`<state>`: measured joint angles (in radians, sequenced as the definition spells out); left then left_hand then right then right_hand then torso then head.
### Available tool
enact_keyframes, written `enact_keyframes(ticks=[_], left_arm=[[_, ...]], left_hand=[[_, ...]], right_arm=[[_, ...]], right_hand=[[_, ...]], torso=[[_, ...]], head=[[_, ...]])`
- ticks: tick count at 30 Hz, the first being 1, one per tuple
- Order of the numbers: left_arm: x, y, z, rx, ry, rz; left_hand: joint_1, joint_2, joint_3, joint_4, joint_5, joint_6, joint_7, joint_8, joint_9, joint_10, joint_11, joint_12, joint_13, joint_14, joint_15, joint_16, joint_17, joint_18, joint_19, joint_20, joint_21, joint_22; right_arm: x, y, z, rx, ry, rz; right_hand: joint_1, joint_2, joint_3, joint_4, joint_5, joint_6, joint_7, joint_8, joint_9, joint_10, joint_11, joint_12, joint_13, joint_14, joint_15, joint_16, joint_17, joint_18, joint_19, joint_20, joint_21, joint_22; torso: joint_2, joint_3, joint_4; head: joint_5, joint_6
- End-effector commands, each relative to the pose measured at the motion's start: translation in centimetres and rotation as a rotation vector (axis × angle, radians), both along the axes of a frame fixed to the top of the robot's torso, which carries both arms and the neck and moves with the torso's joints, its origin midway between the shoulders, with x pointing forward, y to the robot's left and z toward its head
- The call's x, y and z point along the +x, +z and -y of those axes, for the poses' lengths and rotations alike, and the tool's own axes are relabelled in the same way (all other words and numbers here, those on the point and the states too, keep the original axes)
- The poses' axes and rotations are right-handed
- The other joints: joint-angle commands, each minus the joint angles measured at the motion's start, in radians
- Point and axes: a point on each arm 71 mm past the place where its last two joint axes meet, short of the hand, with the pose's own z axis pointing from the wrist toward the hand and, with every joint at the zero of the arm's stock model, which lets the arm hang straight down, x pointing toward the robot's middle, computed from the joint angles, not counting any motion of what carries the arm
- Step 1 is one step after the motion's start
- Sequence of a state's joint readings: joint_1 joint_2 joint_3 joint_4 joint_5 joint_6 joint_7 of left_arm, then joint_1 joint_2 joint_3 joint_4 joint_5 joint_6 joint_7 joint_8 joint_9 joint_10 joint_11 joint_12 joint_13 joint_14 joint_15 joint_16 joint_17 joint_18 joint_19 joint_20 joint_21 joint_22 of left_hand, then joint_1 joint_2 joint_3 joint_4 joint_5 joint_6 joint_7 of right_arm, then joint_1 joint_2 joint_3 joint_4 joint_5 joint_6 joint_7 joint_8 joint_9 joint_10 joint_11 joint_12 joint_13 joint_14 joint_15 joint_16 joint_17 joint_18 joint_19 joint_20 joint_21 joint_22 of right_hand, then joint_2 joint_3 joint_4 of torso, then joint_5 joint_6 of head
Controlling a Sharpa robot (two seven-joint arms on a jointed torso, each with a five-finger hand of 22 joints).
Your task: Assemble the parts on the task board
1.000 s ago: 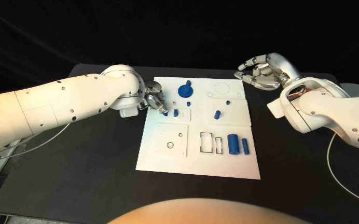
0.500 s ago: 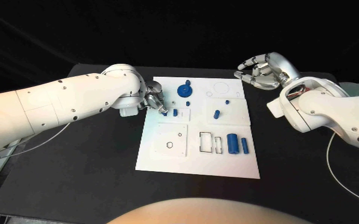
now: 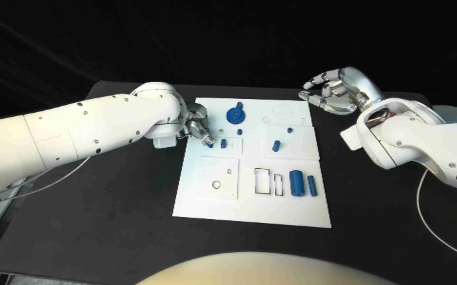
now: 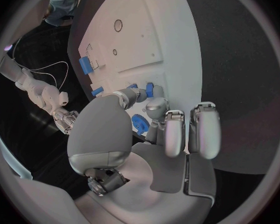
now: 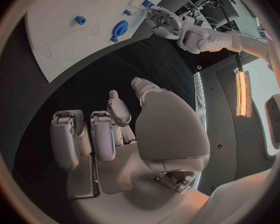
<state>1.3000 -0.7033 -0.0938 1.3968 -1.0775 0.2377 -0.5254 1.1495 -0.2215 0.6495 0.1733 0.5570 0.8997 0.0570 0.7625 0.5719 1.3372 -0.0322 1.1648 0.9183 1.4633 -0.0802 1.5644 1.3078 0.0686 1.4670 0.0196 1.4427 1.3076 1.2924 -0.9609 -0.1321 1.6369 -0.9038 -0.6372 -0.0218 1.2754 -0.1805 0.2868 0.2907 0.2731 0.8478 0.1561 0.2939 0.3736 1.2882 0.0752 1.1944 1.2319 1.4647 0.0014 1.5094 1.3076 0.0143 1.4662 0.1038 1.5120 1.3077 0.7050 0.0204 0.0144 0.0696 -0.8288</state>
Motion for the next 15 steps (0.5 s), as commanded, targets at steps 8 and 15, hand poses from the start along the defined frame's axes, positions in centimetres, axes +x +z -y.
enact_keyframes(ticks=[8, 15], left_arm=[[-0.23, -0.58, 0.27, 0.014, -0.011, -0.003], [-0.35, -0.59, 0.55, 0.014, -0.020, -0.010]], left_hand=[[-0.004, 0.008, 0.154, -0.163, 0.011, 0.023, -0.015, 0.004, -0.001, 0.014, -0.002, 0.008, 0.010, 0.108, -0.009, 0.006, 0.263, -0.017, 0.009, -0.007, 0.007, 0.029], [-0.010, 0.009, 0.149, -0.160, 0.015, 0.028, -0.017, 0.005, -0.001, 0.021, -0.004, 0.011, 0.016, 0.108, -0.010, 0.006, 0.263, -0.018, 0.011, -0.008, 0.008, 0.032]], right_arm=[[-0.04, 0.00, -0.16, -0.002, 0.012, 0.003], [-0.04, 0.00, -0.16, -0.002, 0.013, 0.002]], right_hand=[[-0.007, 0.002, -0.001, -0.004, 0.004, -0.007, -0.002, 0.005, 0.000, 0.002, -0.006, 0.004, -0.003, 0.072, -0.007, -0.005, 0.119, 0.003, 0.072, -0.004, -0.005, 0.223], [-0.007, 0.002, -0.001, -0.004, 0.004, -0.007, -0.002, 0.005, 0.000, 0.002, -0.006, 0.004, -0.003, 0.072, -0.007, -0.005, 0.119, 0.003, 0.072, -0.004, -0.005, 0.223]], torso=[[0.001, -0.0003, -0.0004], [0.001, -0.0001, -0.0010]], head=[[0.002, 0.000], [0.001, -0.001]])
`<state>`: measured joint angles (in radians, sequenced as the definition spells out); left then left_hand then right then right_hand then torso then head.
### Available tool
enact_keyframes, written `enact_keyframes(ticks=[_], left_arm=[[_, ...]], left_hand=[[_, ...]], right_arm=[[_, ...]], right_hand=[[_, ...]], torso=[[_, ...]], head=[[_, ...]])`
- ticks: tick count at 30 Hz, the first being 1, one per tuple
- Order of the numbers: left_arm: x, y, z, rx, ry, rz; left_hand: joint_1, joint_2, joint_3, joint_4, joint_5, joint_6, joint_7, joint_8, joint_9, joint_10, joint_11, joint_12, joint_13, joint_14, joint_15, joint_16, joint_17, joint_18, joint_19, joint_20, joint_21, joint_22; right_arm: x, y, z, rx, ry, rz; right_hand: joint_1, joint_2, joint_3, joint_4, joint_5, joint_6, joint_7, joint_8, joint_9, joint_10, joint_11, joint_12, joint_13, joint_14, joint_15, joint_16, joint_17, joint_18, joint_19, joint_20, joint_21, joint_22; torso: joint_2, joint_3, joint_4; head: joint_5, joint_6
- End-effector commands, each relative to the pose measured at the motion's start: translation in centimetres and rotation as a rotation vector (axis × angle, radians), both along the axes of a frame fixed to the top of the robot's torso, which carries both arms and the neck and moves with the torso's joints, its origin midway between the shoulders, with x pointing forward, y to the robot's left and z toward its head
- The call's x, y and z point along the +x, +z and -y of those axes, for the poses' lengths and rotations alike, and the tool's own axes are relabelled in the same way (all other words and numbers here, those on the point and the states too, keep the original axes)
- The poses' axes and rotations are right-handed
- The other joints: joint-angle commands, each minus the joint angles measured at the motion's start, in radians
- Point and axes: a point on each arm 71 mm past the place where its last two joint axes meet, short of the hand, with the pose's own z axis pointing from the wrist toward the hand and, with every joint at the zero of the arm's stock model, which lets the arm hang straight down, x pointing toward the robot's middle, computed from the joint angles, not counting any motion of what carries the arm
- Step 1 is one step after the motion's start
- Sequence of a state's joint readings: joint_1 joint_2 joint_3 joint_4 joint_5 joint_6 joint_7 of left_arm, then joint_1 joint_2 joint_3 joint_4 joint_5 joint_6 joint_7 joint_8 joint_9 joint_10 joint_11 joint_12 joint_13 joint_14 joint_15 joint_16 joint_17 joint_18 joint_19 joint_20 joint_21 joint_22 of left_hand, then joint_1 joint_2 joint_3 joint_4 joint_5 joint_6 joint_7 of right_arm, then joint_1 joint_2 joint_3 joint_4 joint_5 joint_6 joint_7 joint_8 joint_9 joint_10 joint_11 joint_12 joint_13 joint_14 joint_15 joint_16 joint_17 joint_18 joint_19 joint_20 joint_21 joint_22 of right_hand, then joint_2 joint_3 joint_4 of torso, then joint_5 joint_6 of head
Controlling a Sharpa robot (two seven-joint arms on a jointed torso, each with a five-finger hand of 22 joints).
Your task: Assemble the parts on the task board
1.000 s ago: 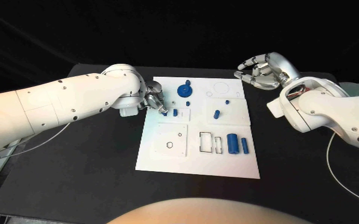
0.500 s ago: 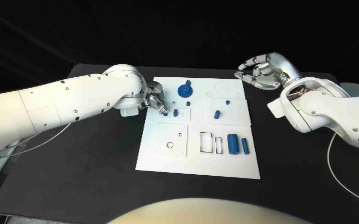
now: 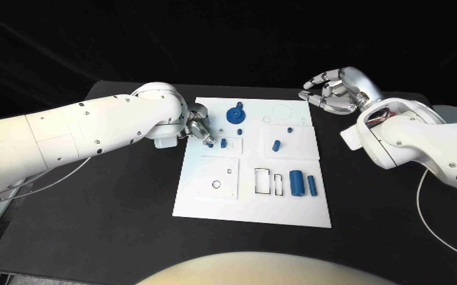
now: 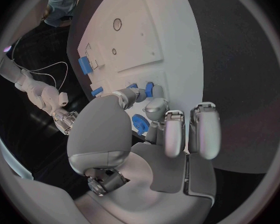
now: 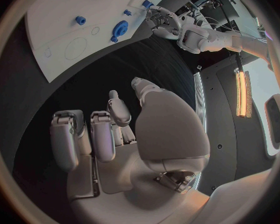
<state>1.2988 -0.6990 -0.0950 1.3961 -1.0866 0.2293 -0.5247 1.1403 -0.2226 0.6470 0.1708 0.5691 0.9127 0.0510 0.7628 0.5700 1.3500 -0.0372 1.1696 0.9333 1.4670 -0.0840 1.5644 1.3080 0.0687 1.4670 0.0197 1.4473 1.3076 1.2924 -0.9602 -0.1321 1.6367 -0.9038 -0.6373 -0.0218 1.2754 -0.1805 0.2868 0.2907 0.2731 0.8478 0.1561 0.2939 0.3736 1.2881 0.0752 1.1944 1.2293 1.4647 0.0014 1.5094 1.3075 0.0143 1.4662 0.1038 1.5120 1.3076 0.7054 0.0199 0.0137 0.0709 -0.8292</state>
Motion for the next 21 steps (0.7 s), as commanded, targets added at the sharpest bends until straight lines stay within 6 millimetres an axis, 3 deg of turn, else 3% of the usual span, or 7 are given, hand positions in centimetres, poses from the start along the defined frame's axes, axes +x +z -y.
enact_keyframes(ticks=[1, 7, 21], left_arm=[[-0.38, -0.55, 0.38, 0.012, -0.020, -0.022], [-0.37, -0.59, 0.45, 0.015, -0.023, -0.027], [0.04, -0.70, 0.11, 0.022, -0.008, -0.027]], left_hand=[[-0.003, 0.011, 0.149, -0.155, 0.002, 0.017, -0.012, 0.006, 0.002, 0.011, 0.001, 0.008, 0.003, 0.104, -0.007, 0.006, 0.263, -0.018, 0.011, -0.008, 0.003, 0.032], [-0.014, 0.011, 0.132, -0.148, -0.003, 0.023, -0.016, 0.006, 0.003, 0.018, -0.002, 0.012, 0.010, 0.104, -0.009, 0.006, 0.263, -0.018, 0.011, -0.010, 0.003, 0.032], [-0.066, 0.020, 0.003, -0.078, -0.029, 0.035, -0.031, -0.008, -0.001, 0.024, -0.013, 0.007, 0.020, 0.104, -0.019, 0.006, 0.263, -0.018, 0.012, -0.015, 0.000, 0.032]], right_arm=[[-0.05, 0.00, -0.13, -0.003, 0.012, 0.002], [-0.07, 0.00, -0.08, -0.003, 0.011, 0.003], [-0.10, 0.03, -0.02, -0.002, 0.010, 0.004]], right_hand=[[-0.007, 0.002, -0.001, -0.004, 0.004, -0.007, -0.002, 0.005, 0.000, 0.002, -0.006, 0.004, -0.001, 0.072, -0.007, -0.005, 0.120, 0.002, 0.072, -0.004, -0.005, 0.223], [-0.006, 0.002, -0.001, -0.004, 0.005, -0.007, -0.002, 0.006, -0.001, 0.003, -0.006, 0.004, -0.001, 0.072, -0.007, -0.005, 0.119, 0.003, 0.072, -0.005, -0.005, 0.222], [-0.008, 0.002, -0.001, -0.003, 0.005, -0.007, -0.002, 0.006, -0.001, 0.002, -0.006, 0.003, -0.003, 0.072, -0.007, -0.005, 0.119, 0.003, 0.071, -0.005, -0.006, 0.222]], torso=[[0.000, 0.0004, -0.0003], [0.001, 0.0000, 0.0000], [0.000, 0.0001, 0.0002]], head=[[-0.001, -0.001], [-0.003, -0.002], [-0.007, -0.005]])
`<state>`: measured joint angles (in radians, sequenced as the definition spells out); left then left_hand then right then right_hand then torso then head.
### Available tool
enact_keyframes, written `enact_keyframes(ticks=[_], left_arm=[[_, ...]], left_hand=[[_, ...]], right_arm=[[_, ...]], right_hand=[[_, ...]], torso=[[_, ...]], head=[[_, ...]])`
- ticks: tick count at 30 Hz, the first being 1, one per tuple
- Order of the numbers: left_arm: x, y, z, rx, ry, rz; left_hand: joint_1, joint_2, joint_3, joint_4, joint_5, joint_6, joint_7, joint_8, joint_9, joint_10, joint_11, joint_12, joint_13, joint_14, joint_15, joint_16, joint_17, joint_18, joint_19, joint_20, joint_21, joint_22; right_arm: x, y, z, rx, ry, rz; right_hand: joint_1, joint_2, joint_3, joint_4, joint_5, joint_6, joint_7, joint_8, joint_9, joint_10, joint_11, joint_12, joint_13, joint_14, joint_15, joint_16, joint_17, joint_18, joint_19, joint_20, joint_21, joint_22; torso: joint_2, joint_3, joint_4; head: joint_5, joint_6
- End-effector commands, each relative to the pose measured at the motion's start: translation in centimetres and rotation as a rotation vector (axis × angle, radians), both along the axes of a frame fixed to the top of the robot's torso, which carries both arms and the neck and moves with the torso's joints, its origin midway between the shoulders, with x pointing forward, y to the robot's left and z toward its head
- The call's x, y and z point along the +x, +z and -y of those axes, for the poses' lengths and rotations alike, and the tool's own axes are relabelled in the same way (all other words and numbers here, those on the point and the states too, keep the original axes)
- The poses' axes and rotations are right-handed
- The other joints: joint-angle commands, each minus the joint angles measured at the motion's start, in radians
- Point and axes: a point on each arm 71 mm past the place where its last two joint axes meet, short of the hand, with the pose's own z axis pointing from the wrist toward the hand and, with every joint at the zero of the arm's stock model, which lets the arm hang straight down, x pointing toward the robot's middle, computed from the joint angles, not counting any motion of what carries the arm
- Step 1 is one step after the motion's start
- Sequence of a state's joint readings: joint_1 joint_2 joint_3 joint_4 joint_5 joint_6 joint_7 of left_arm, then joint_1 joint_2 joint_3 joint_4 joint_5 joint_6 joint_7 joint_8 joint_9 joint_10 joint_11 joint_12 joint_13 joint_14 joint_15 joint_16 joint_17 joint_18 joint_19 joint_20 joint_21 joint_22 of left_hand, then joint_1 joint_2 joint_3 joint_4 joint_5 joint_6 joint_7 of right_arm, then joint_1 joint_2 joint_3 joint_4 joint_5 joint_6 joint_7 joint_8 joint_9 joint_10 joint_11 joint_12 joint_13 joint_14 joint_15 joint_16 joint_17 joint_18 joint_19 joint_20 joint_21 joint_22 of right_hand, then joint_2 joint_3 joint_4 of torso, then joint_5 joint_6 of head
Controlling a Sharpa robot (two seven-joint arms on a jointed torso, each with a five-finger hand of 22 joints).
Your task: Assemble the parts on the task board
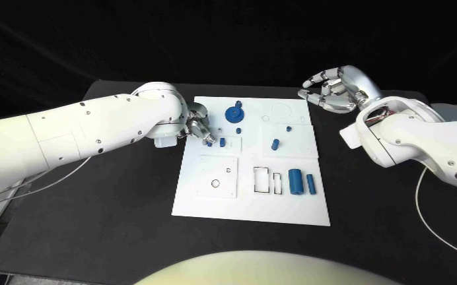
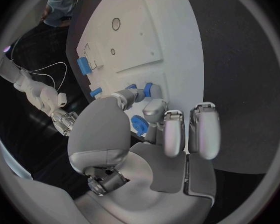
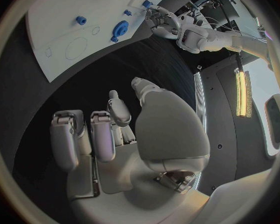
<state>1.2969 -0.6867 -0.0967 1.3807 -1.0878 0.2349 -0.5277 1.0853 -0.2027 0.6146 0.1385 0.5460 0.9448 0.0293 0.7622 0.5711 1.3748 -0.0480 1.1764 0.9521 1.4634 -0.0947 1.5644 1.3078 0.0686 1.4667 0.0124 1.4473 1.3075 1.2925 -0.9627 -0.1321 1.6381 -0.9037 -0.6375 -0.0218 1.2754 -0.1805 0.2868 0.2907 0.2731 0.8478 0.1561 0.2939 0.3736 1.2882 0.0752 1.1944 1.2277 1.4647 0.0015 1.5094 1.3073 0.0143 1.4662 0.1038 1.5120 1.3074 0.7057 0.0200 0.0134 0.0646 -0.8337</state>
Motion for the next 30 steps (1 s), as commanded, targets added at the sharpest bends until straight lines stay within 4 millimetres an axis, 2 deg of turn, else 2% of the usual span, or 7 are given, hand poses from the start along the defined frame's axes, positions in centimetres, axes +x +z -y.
enact_keyframes(ticks=[1, 8, 16, 18, 21, 23, 30], left_arm=[[-0.1, -0.5, -0.1, 0.014, -0.008, -0.022], [0.0, -0.5, -0.3, 0.016, -0.003, -0.022], [-0.1, -0.4, -0.5, 0.007, 0.004, -0.013], [-0.1, -0.3, -0.6, 0.002, 0.008, -0.007], [-0.1, -0.1, -0.7, -0.007, 0.016, 0.003], [-0.1, 0.0, -0.8, -0.013, 0.021, 0.009], [0.0, 0.5, -1.1, -0.030, 0.036, 0.032]], left_hand=[[-0.013, 0.000, 0.032, -0.042, -0.006, 0.003, -0.010, -0.008, -0.002, -0.001, -0.002, 0.000, 0.001, 0.107, -0.008, 0.006, 0.263, -0.018, 0.012, -0.008, 0.000, 0.032], [-0.036, 0.000, -0.027, 0.000, -0.013, 0.013, -0.011, -0.018, -0.007, -0.003, -0.003, -0.002, 0.004, 0.107, -0.009, 0.006, 0.263, -0.018, 0.013, -0.009, -0.002, 0.031], [-0.069, -0.010, -0.120, 0.077, -0.021, 0.024, -0.010, -0.032, -0.014, -0.005, -0.002, -0.002, 0.012, 0.107, -0.009, 0.006, 0.263, -0.018, 0.013, -0.009, -0.004, 0.029], [-0.076, -0.012, -0.140, 0.098, -0.039, 0.026, -0.009, -0.035, -0.016, -0.005, -0.001, -0.003, 0.013, 0.107, -0.009, 0.006, 0.263, -0.018, 0.013, -0.009, -0.005, 0.029], [-0.076, -0.007, -0.179, 0.143, -0.131, 0.029, -0.008, -0.041, -0.018, -0.006, 0.000, -0.003, 0.016, 0.107, -0.008, 0.006, 0.263, -0.018, 0.013, -0.008, -0.005, 0.029], [-0.073, -0.006, -0.188, 0.149, -0.148, 0.029, -0.008, -0.042, -0.019, -0.007, 0.000, -0.004, 0.017, 0.107, -0.008, 0.006, 0.263, -0.018, 0.013, -0.008, -0.006, 0.029], [-0.073, -0.005, -0.191, 0.151, -0.153, 0.029, -0.008, -0.043, -0.019, -0.007, 0.000, -0.005, 0.016, 0.107, -0.008, 0.006, 0.263, -0.017, 0.012, -0.008, -0.007, 0.027]], right_arm=[[-0.1, 0.0, -0.1, -0.002, 0.011, 0.004], [-0.1, 0.0, 0.0, -0.002, 0.010, 0.005], [-0.1, 0.0, 0.0, -0.002, 0.009, 0.007], [-0.1, 0.0, 0.0, -0.002, 0.009, 0.008], [-0.1, 0.0, 0.0, -0.002, 0.008, 0.009], [-0.1, 0.0, 0.0, -0.002, 0.008, 0.009], [-0.1, 0.1, 0.1, -0.002, 0.007, 0.010]], right_hand=[[-0.008, 0.002, -0.001, -0.003, 0.005, -0.007, -0.002, 0.006, -0.001, 0.002, -0.006, 0.003, -0.001, 0.072, -0.007, -0.005, 0.119, 0.003, 0.071, -0.005, -0.006, 0.222], [-0.010, 0.001, -0.002, -0.002, 0.004, -0.008, -0.002, 0.006, -0.001, 0.001, -0.006, 0.002, -0.002, 0.072, -0.007, -0.005, 0.119, 0.003, 0.071, -0.005, -0.006, 0.222], [-0.015, 0.001, -0.004, 0.000, 0.002, -0.009, -0.002, 0.006, -0.001, 0.001, -0.006, 0.002, -0.002, 0.071, -0.007, -0.006, 0.118, 0.003, 0.071, -0.005, -0.007, 0.222], [-0.017, 0.001, -0.005, 0.000, 0.001, -0.009, -0.002, 0.007, -0.001, 0.000, -0.006, 0.001, -0.003, 0.071, -0.007, -0.007, 0.116, 0.003, 0.071, -0.005, -0.007, 0.221], [-0.017, 0.001, -0.005, 0.000, 0.001, -0.009, -0.002, 0.007, -0.001, 0.000, -0.006, 0.001, -0.003, 0.071, -0.007, -0.007, 0.116, 0.003, 0.071, -0.005, -0.007, 0.221], [-0.017, 0.001, -0.005, 0.000, 0.001, -0.009, -0.002, 0.007, -0.001, 0.000, -0.006, 0.001, -0.003, 0.071, -0.007, -0.007, 0.116, 0.003, 0.071, -0.005, -0.007, 0.221], [-0.019, 0.001, -0.006, 0.000, 0.001, -0.010, -0.002, 0.007, -0.002, 0.000, -0.005, 0.001, -0.004, 0.071, -0.006, -0.006, 0.117, 0.003, 0.070, -0.005, -0.008, 0.221]], torso=[[0.000, 0.0001, 0.0005], [-0.001, 0.0001, 0.0002], [-0.001, 0.0002, 0.0005], [-0.001, -0.0001, 0.0005], [-0.001, -0.0004, 0.0002], [-0.001, -0.0006, 0.0002], [-0.001, -0.0002, 0.0003]], head=[[-0.001, -0.002], [-0.001, 0.001], [-0.002, 0.005], [-0.002, 0.006], [-0.003, 0.007], [-0.004, 0.008], [-0.004, 0.010]])
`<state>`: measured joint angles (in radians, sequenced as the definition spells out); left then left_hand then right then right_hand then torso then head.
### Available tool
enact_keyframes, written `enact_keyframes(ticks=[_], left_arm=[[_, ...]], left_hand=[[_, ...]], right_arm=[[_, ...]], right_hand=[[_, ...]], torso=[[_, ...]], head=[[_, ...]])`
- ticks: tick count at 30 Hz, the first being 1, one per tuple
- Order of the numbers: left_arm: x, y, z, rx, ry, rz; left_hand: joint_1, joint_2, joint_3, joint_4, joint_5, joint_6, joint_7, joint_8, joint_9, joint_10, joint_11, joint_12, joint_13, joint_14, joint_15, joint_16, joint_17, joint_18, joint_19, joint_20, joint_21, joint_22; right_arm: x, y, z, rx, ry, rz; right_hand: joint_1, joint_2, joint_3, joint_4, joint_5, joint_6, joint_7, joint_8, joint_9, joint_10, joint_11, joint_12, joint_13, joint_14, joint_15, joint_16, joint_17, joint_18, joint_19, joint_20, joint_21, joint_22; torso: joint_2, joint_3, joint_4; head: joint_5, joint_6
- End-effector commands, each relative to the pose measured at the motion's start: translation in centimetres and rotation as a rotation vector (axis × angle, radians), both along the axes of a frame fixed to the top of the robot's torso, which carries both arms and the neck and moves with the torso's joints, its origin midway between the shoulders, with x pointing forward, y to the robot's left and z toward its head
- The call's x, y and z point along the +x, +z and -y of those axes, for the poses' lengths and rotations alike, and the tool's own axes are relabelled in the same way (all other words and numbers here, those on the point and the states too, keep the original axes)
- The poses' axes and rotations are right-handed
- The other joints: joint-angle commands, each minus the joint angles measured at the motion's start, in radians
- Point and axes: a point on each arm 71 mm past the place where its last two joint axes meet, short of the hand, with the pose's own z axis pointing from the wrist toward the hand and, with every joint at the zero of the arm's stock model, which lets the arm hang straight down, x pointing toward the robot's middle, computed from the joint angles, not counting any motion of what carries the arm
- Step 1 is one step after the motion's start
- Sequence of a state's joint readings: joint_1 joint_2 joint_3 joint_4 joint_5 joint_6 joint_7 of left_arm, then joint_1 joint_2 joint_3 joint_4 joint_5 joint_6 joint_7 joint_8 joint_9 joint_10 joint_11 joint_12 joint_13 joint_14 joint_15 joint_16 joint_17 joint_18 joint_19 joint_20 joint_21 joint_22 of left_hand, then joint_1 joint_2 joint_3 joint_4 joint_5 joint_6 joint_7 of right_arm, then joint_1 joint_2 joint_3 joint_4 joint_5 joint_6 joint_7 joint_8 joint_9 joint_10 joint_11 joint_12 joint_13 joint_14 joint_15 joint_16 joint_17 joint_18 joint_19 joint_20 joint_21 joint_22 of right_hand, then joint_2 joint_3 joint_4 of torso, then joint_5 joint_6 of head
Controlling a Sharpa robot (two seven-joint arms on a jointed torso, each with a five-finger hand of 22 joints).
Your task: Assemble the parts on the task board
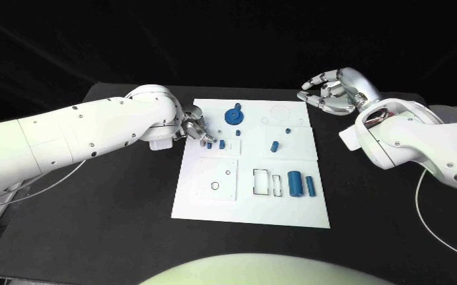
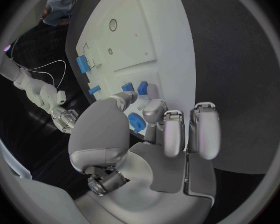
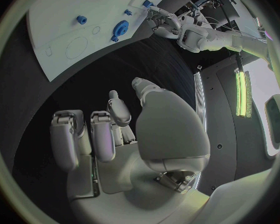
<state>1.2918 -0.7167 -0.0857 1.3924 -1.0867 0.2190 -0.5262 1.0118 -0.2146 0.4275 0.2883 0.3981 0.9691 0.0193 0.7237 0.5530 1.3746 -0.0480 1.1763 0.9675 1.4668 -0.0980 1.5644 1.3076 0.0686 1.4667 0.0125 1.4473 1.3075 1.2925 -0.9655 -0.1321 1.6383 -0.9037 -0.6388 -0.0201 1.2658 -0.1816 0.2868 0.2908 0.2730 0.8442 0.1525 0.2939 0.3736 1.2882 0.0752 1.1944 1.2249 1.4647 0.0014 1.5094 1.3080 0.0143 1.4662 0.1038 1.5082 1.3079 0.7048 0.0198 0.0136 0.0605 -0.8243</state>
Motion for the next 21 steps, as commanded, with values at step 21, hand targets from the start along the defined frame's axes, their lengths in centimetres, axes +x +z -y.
enact_keyframes(ticks=[21], left_arm=[[0.4, 3.1, 3.1, -0.445, -0.113, 0.436]], left_hand=[[0.363, -0.029, -0.037, -0.051, -0.023, -0.290, 0.146, -0.142, -0.087, -0.521, 0.144, -0.486, -0.507, -0.271, 0.121, -0.469, -0.403, 0.114, -0.352, 0.096, -0.627, -0.736]], right_arm=[[0.0, 0.0, 0.3, -0.001, 0.004, 0.011]], right_hand=[[-0.013, 0.004, -0.006, -0.002, 0.003, -0.007, 0.001, 0.008, -0.002, -0.032, -0.006, -0.041, -0.040, 0.069, -0.007, -0.010, 0.110, 0.007, 0.064, -0.005, -0.017, 0.213]], torso=[[0.000, -0.0003, 0.0006]], head=[[-0.025, 0.021]])
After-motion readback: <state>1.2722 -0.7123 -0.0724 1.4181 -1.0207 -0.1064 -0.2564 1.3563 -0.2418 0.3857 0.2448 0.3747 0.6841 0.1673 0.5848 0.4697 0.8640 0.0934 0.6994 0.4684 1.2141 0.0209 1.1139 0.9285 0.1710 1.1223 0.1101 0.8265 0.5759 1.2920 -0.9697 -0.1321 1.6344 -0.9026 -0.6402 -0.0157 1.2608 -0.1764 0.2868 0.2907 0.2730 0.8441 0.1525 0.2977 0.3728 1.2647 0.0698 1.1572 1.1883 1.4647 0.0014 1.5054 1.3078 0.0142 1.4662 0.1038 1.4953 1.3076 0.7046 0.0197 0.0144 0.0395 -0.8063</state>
